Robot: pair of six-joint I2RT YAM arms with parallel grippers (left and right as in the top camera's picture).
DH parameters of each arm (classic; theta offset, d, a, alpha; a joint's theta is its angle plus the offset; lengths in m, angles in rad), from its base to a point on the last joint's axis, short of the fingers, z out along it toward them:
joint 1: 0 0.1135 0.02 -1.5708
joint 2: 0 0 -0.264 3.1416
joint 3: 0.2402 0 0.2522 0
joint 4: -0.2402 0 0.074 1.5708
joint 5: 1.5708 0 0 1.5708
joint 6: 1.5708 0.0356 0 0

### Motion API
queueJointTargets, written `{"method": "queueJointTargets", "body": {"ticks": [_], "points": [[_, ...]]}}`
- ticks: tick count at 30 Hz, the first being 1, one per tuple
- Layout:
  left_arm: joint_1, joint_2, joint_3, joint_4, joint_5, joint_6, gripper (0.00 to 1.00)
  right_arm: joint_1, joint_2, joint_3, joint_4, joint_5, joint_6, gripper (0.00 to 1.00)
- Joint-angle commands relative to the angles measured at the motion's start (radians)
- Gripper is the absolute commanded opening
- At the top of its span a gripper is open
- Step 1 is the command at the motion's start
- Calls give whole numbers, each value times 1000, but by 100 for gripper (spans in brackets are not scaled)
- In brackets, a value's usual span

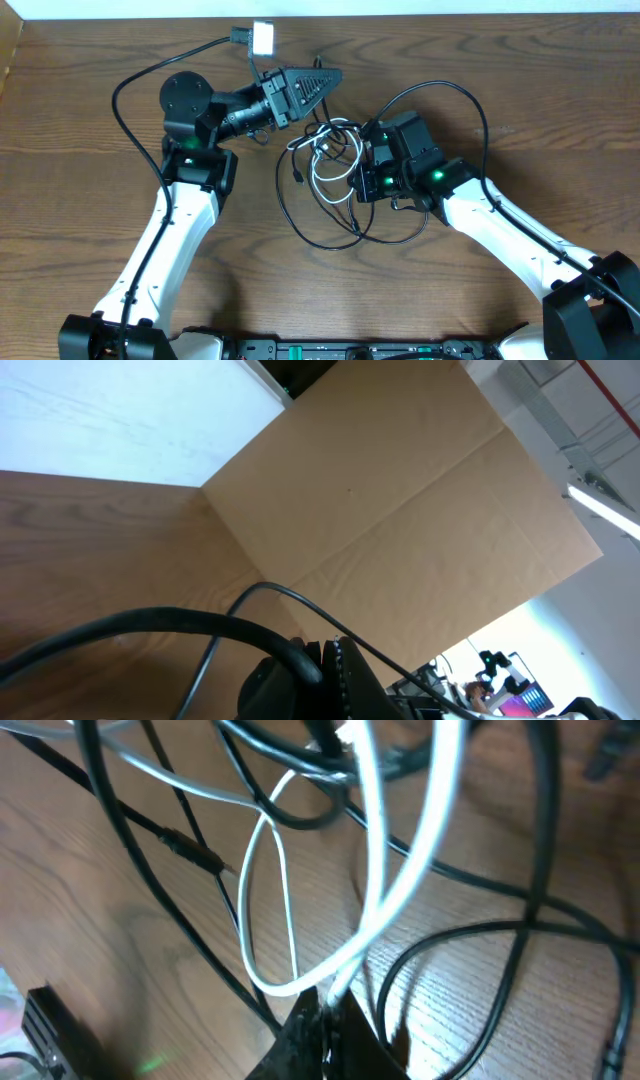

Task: Untangle cables

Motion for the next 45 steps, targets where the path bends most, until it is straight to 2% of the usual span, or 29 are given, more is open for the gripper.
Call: {"method": "queueJointTargets", "body": {"ticks": [1, 3, 7, 11, 13, 22, 25, 28, 32, 36, 40, 45], "points": [[26, -4, 18, 12, -9, 9, 8, 5, 13, -6, 0, 0, 13, 1], [38, -4, 18, 12, -9, 13, 8, 4, 13, -6, 2, 0, 13, 1], [67, -4, 18, -64, -6, 106, 8, -26, 0, 5, 3, -32, 12, 1], [86, -3, 18, -341, -69, 333, 8, -135, -95, 12, 0, -46, 12, 1], [97, -2, 18, -418, -117, 388, 8, -203, -151, 12, -14, -46, 12, 1], [191, -2, 18, -492, -199, 429, 8, -535, -373, 12, -111, -134, -29, 1], [239, -2, 18, -599, -271, 484, 8, -681, -452, 12, -142, -197, -34, 1], [279, -2, 18, -630, -275, 515, 8, -772, -489, 12, -172, -215, -53, 1], [360, -2, 18, -635, -252, 497, 8, -856, -497, 12, -216, -272, -90, 1], [358, -2, 18, -636, -218, 497, 8, -835, -481, 12, -229, -282, -108, 1], [334, -2, 18, -636, -211, 497, 8, -777, -454, 12, -243, -281, -143, 8], [283, -2, 18, -635, -160, 497, 8, -635, -380, 12, -240, -249, -210, 32]]}}
